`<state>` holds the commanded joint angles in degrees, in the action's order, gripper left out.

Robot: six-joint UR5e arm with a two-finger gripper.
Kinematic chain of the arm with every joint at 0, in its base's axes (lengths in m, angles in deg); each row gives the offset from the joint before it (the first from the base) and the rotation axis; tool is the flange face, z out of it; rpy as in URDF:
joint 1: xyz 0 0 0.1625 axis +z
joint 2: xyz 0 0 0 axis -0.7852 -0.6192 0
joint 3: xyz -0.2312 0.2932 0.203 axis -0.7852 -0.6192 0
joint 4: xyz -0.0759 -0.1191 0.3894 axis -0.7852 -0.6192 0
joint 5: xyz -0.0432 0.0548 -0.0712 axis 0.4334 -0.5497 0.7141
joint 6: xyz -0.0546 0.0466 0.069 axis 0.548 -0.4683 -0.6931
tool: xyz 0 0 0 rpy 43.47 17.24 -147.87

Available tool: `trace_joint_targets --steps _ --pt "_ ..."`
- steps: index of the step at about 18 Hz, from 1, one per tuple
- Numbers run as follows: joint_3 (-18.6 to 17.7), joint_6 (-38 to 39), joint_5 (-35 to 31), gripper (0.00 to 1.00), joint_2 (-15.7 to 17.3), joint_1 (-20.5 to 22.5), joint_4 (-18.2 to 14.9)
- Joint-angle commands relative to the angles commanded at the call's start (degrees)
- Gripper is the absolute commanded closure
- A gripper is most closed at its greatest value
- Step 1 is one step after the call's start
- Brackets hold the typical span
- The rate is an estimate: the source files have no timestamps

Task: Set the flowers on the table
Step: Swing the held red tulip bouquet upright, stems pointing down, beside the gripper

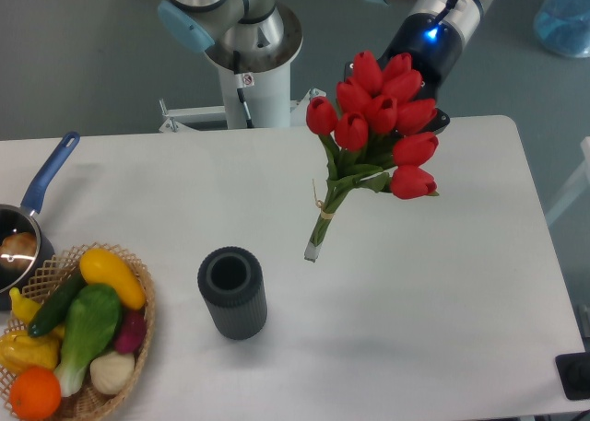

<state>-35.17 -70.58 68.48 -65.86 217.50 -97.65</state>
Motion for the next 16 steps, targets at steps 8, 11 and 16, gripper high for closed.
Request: trace_joint_targets --steps 8,11,16 --pt "-0.18 0.0 -0.53 0.74 0.35 0.88 -0.09" --pt "0.35 0.09 -1.57 0.75 0.53 1.05 -0.17" --pt "1.32 -0.18 -12.8 0.75 0.7 0.79 -0.09"
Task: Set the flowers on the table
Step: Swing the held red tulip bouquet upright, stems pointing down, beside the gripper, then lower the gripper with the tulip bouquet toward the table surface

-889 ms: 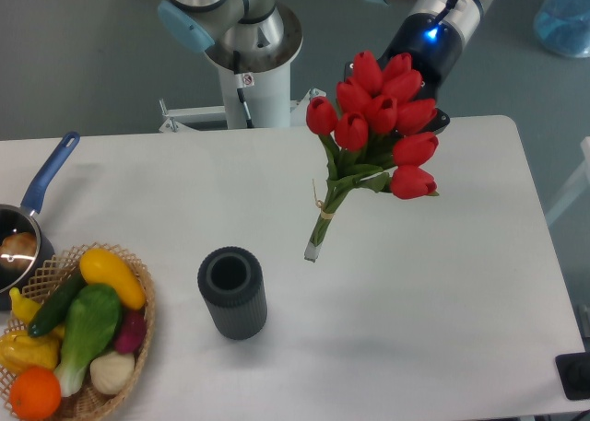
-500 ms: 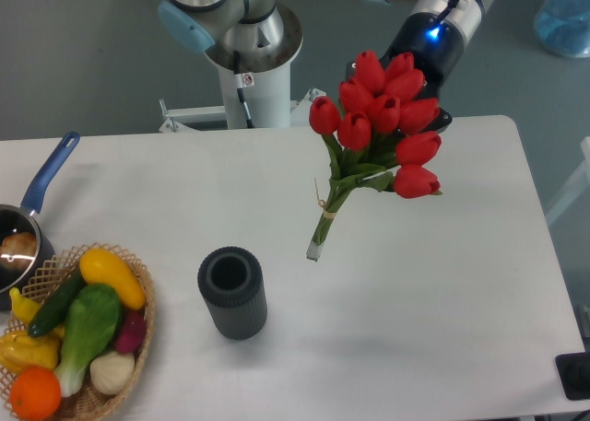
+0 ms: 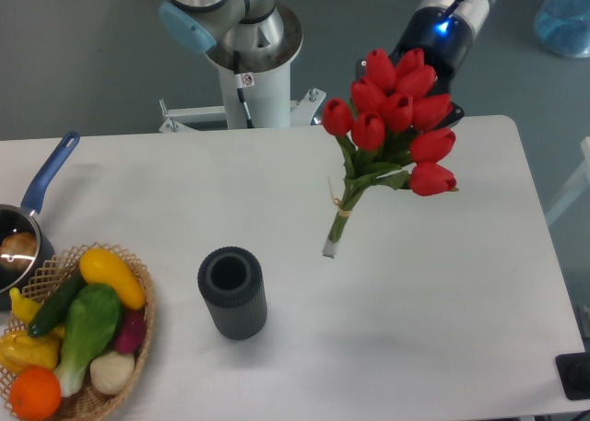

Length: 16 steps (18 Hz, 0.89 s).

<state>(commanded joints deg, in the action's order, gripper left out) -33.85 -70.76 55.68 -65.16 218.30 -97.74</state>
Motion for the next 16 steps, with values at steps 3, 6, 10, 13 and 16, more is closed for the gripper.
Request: trace_joint_targets --steps 3,6,10,13,16 --pt "0.17 0.0 -8.8 0.75 0.09 -0.35 0.0" --pt "0.17 -0.09 -17.67 0.74 0.0 -1.23 0.0" --pt "0.18 0.0 -28.4 0.74 -0.35 -3.07 -0.09" --pt "-0.35 0.0 -33.5 0.74 -1.23 -3.86 -0.09" --pt "-0.53 -0.09 -38.95 0.74 -2.54 -4.92 -0.18"
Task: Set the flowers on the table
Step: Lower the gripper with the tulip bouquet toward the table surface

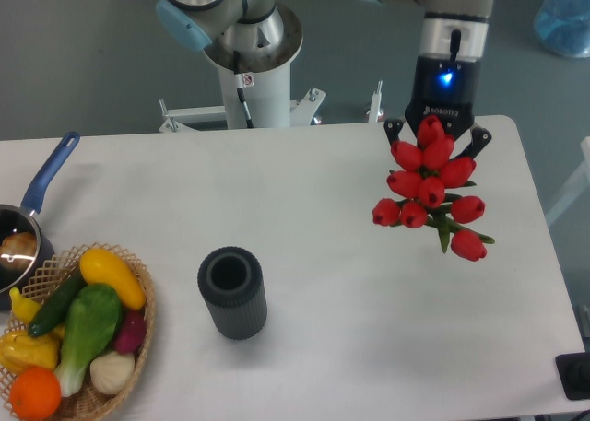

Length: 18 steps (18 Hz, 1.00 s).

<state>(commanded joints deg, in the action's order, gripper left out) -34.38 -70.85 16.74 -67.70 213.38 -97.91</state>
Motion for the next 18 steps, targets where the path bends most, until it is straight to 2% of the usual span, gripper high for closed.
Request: trace_joint_targets --steps 5,9,14,18 --pt "0.52 0.0 -9.31 0.74 -4.56 -3.95 0.09" --pt "2.11 0.0 -19.51 0.74 -9.31 -9.49 0.18" --pt "2.9 -0.09 -23.12 0.74 -12.3 -10.82 0.09" --pt "3.25 -0.18 -26.74 0.74 -15.03 -13.54 0.18"
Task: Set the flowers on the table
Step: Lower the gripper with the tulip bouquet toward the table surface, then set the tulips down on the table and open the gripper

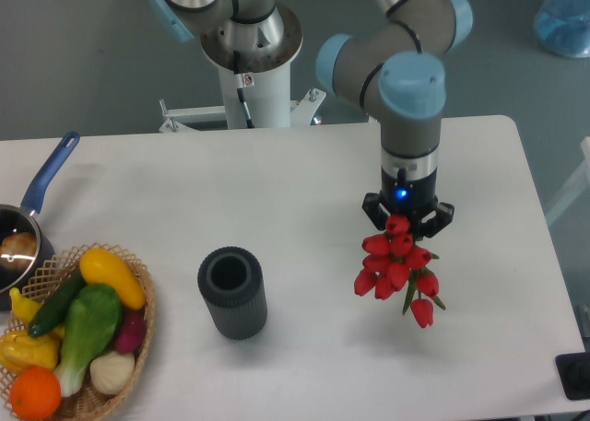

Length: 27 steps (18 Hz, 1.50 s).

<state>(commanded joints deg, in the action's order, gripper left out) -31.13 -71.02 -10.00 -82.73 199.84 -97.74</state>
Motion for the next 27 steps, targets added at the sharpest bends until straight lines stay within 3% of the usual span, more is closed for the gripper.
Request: trace_joint_targets --steps 7,17,19,20,21,23,25,27 --pt "1.85 0.0 3.16 0.74 -4.4 -0.7 0.18" --pt "2.02 0.0 5.89 0.74 -6.51 -0.97 0.18" --pt "2.11 -0.09 5.89 0.69 -6.51 -0.97 0.18" --pt "2.37 -0.09 5.8 0.63 -6.51 -0.97 0.18" --pt "2.9 -0.09 5.89 0.45 -6.6 -0.97 0.18" --pt "3.51 0.0 5.8 0.32 -6.43 -0.88 0.18" --pt "3.69 -0.09 5.8 0.05 -5.99 -0.36 0.18" --pt "4.04 0.35 5.89 0.0 -5.2 -0.18 0.18"
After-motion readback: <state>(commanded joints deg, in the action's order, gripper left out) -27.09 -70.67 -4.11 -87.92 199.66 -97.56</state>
